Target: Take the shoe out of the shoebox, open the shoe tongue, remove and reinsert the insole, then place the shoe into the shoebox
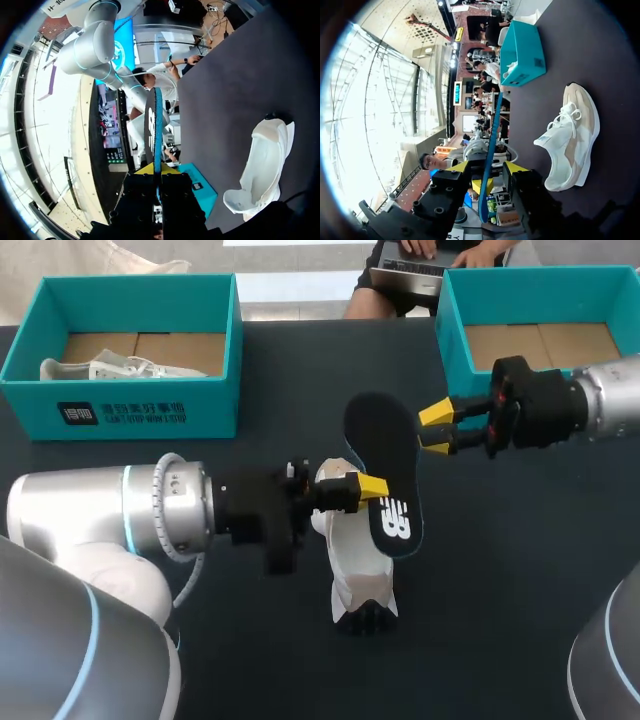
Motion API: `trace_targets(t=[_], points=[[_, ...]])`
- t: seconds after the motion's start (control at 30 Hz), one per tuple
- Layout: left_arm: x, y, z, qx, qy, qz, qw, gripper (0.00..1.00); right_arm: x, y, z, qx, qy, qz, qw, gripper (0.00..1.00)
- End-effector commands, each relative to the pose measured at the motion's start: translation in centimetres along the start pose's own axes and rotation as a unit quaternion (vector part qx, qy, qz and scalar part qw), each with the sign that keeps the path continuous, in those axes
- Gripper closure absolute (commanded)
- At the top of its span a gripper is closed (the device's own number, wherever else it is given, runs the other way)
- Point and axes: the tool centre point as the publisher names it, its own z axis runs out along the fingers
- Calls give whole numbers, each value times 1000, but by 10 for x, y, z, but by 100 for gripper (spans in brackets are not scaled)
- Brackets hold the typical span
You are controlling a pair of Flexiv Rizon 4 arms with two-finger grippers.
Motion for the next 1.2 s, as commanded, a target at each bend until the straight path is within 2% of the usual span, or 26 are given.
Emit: trace_targets(t=[0.03,0.3,0.67,0.83,0.97,1.07,1.17,1.2], points=[[1,11,38,-5,8,12,1000,100,-2,-1,8,-2,4,1,1000,58],[6,16,50,3,23,28,999,100,-2,-4,11,-6,8,1,1000,60],[6,15,59,4,27,32,999,100,-5,0,12,3,16,0,1000,63],[7,14,61,4,28,30,999,100,-5,2,8,0,14,-1,1000,72],[8,14,57,3,27,27,999,100,-5,0,4,-3,14,1,1000,73],[8,13,55,3,28,27,999,100,-5,1,2,-4,14,4,1000,82],[9,13,52,2,28,28,999,100,-7,2,0,-3,14,6,1000,85],[9,13,51,2,29,29,999,100,-7,3,0,-2,15,7,1000,91]])
